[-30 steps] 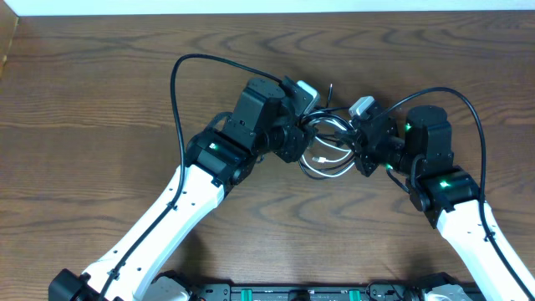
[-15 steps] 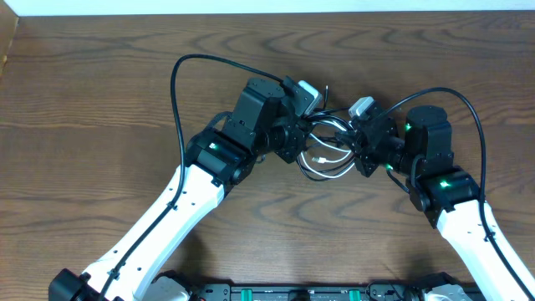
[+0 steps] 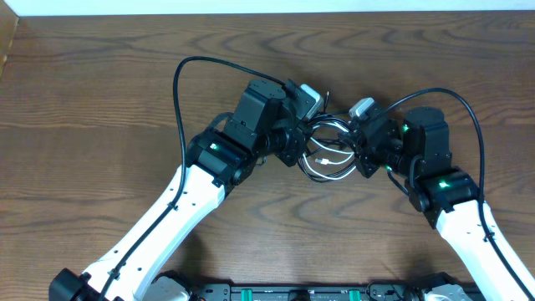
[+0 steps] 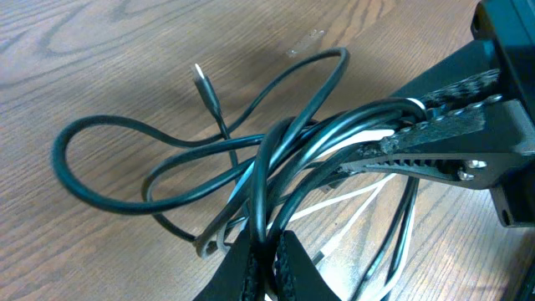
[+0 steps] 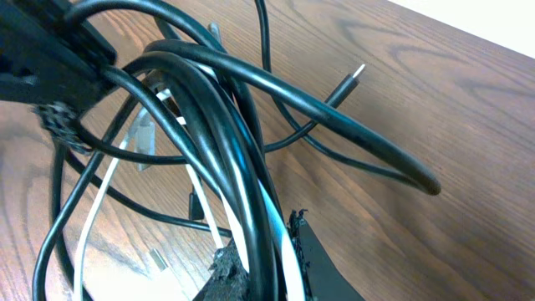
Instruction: Untangle cables
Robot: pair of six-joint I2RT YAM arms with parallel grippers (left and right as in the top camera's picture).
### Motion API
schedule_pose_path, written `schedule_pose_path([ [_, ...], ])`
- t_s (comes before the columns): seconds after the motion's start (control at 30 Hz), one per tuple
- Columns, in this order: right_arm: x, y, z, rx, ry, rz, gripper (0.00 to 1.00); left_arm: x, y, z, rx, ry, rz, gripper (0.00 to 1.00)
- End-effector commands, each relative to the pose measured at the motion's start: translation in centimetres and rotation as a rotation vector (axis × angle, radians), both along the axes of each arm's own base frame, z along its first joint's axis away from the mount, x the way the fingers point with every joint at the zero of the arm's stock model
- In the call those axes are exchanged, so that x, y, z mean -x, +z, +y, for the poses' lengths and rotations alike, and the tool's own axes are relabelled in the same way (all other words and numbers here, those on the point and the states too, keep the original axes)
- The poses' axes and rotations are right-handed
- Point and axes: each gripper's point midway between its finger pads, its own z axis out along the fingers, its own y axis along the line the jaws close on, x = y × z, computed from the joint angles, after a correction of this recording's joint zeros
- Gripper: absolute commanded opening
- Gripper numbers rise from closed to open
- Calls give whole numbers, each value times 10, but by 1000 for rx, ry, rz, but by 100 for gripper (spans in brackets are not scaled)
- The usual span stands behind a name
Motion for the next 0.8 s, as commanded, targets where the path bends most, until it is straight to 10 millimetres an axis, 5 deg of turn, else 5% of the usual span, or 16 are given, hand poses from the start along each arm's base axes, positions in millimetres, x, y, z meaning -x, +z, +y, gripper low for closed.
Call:
schedule_pose_path([
  [0.0,-14,-2,-22,92,-116,-35,1,-5,6,3,2,19,-10,8],
  [0.23,-24,-14,-51,199,-258,-51,1,-4,6,2,4,16,-9,8],
  [0.63,-17,-6,-26,99,-140,-51,1,-5,7,2,30,53,26,8],
  [0.77,-17,-5,-25,91,-140,-46,1,-5,7,2,146,226,193,8],
])
